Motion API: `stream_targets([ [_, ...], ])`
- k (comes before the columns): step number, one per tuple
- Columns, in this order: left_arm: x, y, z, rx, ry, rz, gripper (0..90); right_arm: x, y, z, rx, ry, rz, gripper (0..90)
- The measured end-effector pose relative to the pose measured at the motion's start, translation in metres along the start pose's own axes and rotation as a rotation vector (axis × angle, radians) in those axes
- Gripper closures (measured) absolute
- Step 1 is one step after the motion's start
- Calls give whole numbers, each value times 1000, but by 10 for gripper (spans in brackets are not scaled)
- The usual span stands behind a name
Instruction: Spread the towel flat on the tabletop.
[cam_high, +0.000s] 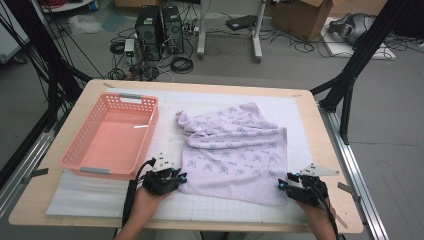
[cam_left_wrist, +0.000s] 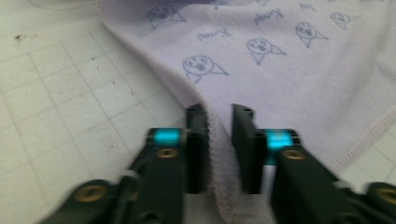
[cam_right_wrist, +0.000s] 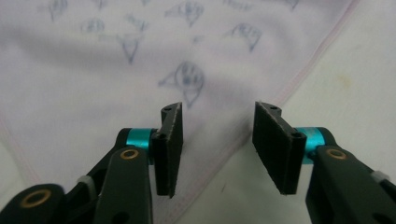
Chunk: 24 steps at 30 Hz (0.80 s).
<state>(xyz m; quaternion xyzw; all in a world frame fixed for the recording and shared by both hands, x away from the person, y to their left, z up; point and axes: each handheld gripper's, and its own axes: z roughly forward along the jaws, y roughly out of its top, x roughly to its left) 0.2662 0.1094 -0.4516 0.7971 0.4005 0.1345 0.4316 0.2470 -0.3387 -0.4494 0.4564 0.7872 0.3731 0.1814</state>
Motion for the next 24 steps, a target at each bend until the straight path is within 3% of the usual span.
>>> stream_targets([
  [1,-2,-2,-2,-3,10,-9,842,2,-2,-1,-7,-14,-4,577],
  [3,-3,-5,-6,-7,11,-33,848,3,-2,-5,6,1,-5,852],
  [5,-2,-7,-10,-4,5,-65,848,4,-1,-7,14,-42,-43,868],
  [7,-3,-10,-13,-11,-19,-104,846,1,-1,-10,-2,-103,-35,873],
  [9,-6,-11,-13,-9,-44,-116,827,-6,0,-15,-30,-130,15,871],
  [11,-9,-12,-13,-5,-51,-100,700,-9,0,-15,-26,-127,44,833],
  [12,-9,-11,-13,-12,-38,-94,663,-8,-1,-15,-18,-116,47,760],
  [14,-7,-11,-14,-26,-28,-100,567,-5,-3,-14,-23,-112,19,675],
  [19,-3,-12,-19,-40,-31,-113,524,-8,-4,-25,-71,-98,47,621],
  [24,-7,-14,-17,-13,-66,-111,532,-7,-10,-29,-55,-68,69,602],
])
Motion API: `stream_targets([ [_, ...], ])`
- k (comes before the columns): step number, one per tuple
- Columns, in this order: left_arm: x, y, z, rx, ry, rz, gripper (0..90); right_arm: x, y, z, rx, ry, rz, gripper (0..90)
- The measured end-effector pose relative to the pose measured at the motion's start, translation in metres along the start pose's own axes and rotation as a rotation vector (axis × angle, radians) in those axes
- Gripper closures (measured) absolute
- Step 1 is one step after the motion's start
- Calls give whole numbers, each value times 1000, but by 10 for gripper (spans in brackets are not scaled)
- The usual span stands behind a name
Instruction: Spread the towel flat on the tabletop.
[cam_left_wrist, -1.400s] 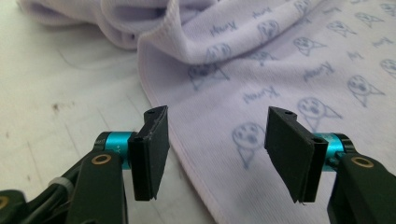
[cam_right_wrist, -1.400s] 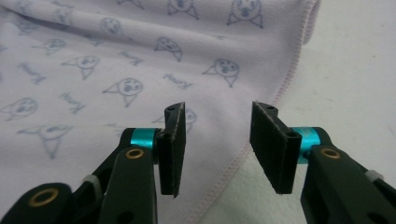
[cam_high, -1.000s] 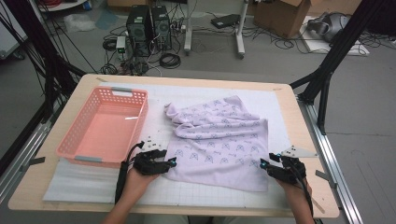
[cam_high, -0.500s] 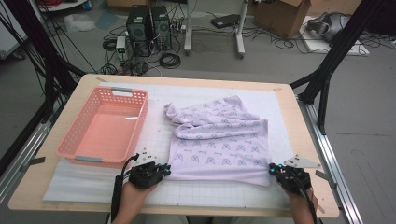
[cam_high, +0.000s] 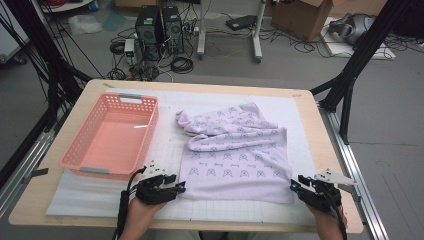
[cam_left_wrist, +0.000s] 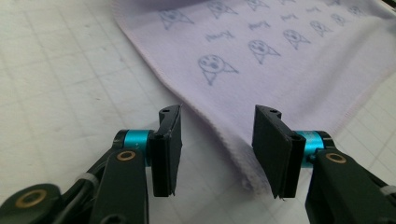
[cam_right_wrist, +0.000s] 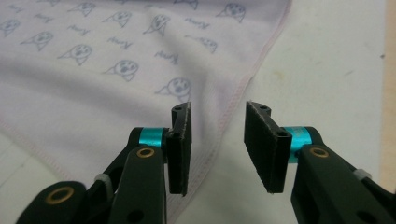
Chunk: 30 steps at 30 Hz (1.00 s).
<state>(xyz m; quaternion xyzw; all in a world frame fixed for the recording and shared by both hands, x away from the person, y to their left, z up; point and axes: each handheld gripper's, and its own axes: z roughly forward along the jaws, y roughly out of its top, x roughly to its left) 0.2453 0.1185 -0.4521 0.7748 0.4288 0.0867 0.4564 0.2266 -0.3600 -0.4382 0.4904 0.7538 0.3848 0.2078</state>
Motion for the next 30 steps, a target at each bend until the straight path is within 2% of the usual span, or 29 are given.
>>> stream_targets([
  [2,-5,-2,2,2,13,38,599,3,-3,0,28,16,-12,599],
  [4,-9,-3,1,10,52,84,756,6,-7,2,62,20,-19,619],
  [5,-9,-4,0,11,43,71,843,7,-9,2,78,28,-22,653],
  [6,-10,-5,-1,10,44,67,865,9,-11,1,69,23,-31,749],
  [7,-11,-6,-3,15,46,63,868,8,-11,-1,75,45,-28,841],
  [8,-12,-8,-5,13,46,57,870,9,-12,-3,83,62,-26,852],
  [10,-16,-12,-10,8,39,47,871,10,-14,-7,88,67,-34,864],
  [14,-24,-20,-24,-12,27,31,871,11,-21,-19,73,91,-30,867],
  [20,-38,-37,-47,-26,1,27,871,17,-34,-43,71,122,-37,868],
  [26,-54,-62,-63,9,-40,32,861,31,-52,-65,112,152,-76,866],
  [27,-55,-65,-64,5,-32,32,786,32,-55,-67,120,153,-69,842],
  [28,-54,-64,-63,1,-20,23,658,32,-58,-67,117,147,-69,756],
  [29,-52,-62,-62,-8,-12,19,585,31,-59,-68,118,138,-56,679],
  [30,-48,-58,-60,-26,-1,19,552,29,-58,-67,110,134,-38,650],
])
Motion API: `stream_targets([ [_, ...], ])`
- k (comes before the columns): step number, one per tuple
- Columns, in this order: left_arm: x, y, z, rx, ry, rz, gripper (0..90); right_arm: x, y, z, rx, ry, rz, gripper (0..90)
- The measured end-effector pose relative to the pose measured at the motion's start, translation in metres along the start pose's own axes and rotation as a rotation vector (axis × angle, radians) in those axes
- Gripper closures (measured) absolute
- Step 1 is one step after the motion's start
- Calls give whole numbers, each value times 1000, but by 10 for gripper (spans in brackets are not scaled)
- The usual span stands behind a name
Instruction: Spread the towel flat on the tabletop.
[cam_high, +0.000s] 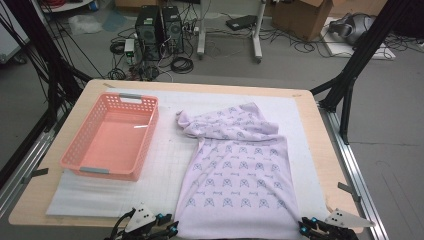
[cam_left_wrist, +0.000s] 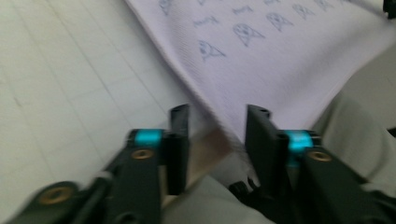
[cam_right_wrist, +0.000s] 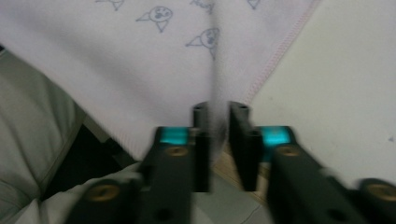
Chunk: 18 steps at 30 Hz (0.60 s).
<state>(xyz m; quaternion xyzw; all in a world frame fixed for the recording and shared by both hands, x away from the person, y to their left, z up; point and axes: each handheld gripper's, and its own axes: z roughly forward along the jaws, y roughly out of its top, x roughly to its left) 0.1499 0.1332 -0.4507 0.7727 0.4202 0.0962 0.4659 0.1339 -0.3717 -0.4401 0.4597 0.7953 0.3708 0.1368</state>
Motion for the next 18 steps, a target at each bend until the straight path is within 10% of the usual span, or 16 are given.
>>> stream_targets([
  [5,21,26,12,-76,37,-32,486,-11,14,5,-68,-60,43,593],
  [12,50,53,53,-35,54,-98,488,-26,42,38,-64,-101,54,588],
  [18,43,63,77,10,75,-35,501,-29,56,62,-37,-134,40,594],
])
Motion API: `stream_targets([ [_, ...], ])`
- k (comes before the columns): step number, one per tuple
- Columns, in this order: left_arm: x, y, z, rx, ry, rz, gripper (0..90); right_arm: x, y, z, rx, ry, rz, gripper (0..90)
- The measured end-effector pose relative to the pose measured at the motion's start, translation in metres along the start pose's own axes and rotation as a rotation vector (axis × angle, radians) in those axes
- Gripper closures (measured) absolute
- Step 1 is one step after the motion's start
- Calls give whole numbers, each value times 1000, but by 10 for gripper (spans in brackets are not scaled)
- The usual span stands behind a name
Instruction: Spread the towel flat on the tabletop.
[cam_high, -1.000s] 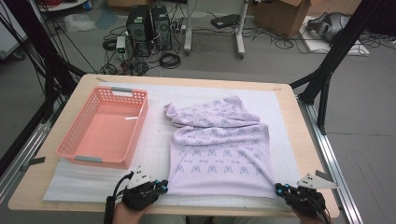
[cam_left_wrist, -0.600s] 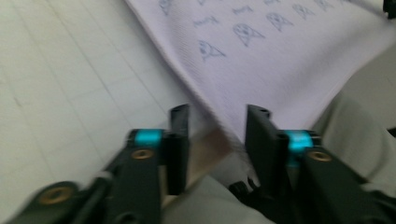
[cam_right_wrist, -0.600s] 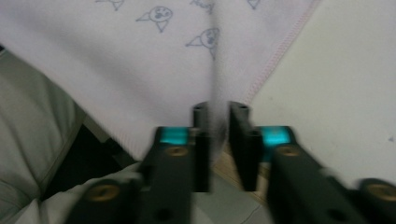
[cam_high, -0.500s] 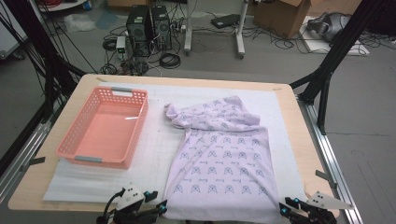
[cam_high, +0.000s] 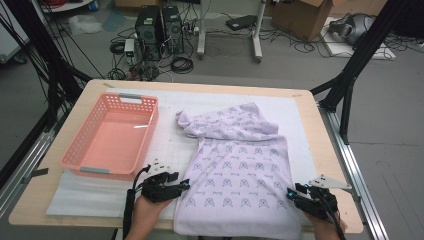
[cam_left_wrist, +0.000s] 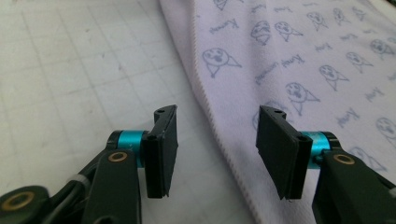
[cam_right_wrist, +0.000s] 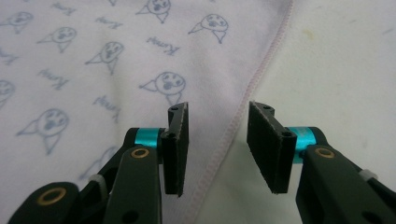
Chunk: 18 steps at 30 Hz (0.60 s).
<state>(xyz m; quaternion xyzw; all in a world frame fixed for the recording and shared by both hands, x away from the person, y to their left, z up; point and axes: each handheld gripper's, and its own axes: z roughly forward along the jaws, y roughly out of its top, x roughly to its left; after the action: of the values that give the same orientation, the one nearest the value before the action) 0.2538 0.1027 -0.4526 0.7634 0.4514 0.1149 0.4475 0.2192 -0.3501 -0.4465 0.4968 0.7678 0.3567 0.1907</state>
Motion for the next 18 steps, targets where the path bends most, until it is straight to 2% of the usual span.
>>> stream_targets([
  [1,-3,-1,0,4,15,32,598,0,1,0,1,-4,0,606],
  [2,-6,-2,-1,12,40,62,747,0,0,1,-1,-8,-6,646],
  [3,-8,-4,-2,13,36,78,845,1,0,0,-1,-1,-9,749],
  [4,-9,-5,-4,14,43,81,873,0,-1,-1,-2,40,-10,851],
  [6,-9,-9,-11,15,47,70,879,3,-3,-4,6,45,-21,862],
  [11,-5,-27,-38,-12,23,34,879,10,-10,-16,15,86,-57,866],
  [14,-3,-36,-53,-27,8,11,879,14,-16,-28,0,105,-63,868],
  [18,-6,-40,-68,-32,-19,14,878,19,-22,-43,-8,131,-80,870],
])
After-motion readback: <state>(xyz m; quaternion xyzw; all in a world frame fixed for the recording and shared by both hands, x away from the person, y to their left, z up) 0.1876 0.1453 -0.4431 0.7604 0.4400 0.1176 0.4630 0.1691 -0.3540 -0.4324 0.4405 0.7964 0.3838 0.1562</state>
